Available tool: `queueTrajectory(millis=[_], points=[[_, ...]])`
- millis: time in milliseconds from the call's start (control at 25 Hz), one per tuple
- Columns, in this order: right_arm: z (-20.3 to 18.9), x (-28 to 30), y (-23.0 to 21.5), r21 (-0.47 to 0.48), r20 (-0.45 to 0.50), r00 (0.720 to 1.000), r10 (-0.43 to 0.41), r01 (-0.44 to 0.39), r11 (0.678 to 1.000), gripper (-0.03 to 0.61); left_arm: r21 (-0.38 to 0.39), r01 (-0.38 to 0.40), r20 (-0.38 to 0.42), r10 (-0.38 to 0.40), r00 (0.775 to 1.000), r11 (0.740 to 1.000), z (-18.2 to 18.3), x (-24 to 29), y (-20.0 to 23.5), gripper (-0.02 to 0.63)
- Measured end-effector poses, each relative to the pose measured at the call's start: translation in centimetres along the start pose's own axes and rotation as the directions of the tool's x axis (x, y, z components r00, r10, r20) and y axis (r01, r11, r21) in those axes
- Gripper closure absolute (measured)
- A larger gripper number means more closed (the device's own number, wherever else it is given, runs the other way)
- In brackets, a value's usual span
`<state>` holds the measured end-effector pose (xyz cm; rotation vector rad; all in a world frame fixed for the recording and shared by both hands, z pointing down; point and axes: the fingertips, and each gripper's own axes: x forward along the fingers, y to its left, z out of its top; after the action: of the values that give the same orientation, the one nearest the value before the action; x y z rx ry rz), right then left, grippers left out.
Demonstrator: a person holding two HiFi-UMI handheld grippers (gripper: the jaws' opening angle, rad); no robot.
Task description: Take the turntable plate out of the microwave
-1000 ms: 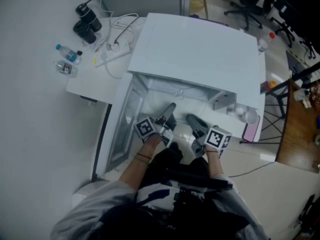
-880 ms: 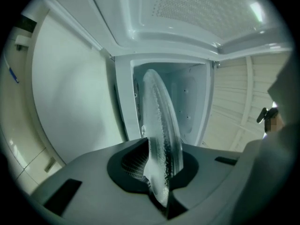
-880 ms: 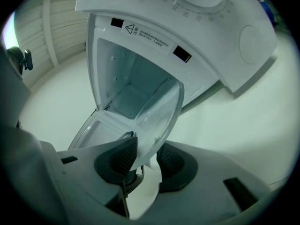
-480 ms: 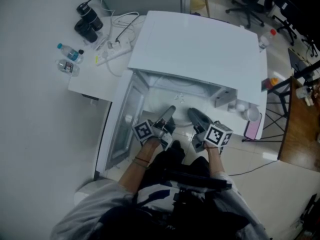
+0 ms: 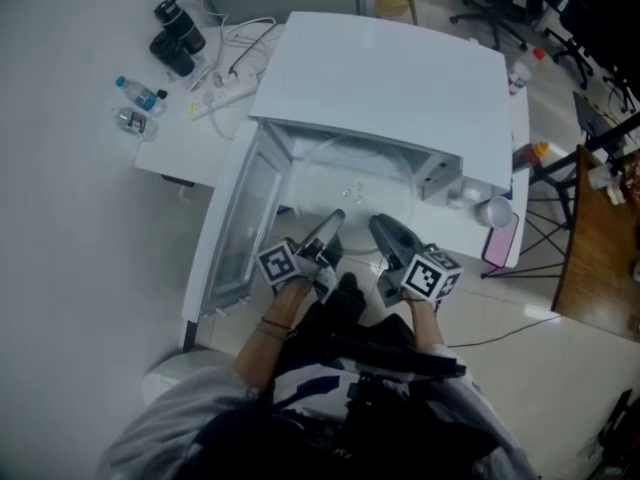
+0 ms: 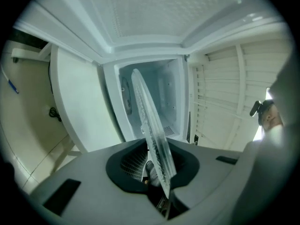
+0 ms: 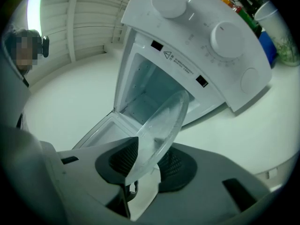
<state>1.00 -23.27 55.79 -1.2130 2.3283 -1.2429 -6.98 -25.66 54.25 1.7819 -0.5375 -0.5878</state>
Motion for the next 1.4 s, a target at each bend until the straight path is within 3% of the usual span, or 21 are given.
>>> queueTrajectory(millis=[480, 960, 1400], points=[[-0.8, -8.5, 3.8, -0.054, 0.017, 0.998, 0.053, -0.052, 0.997, 0.451, 0.032, 0.036, 0.048, -0.037, 0.998, 0.999, -7.2, -2.8, -5.6, 0.568], [-4.0, -17.3, 6.9, -0.098, 0.002, 0.992, 0.126, -0.125, 0.987, 0.451, 0.094, 0.049, 0.110, -0.060, 0.992, 0.994, -15.2, -7.3, -10.1, 0.568], [-6.9, -23.0, 8.1, -0.104, -0.017, 0.992, 0.125, -0.127, 0.986, 0.448, 0.103, 0.042, 0.132, -0.056, 0.990, 0.994, -20.7, -10.5, -11.8, 0.568]])
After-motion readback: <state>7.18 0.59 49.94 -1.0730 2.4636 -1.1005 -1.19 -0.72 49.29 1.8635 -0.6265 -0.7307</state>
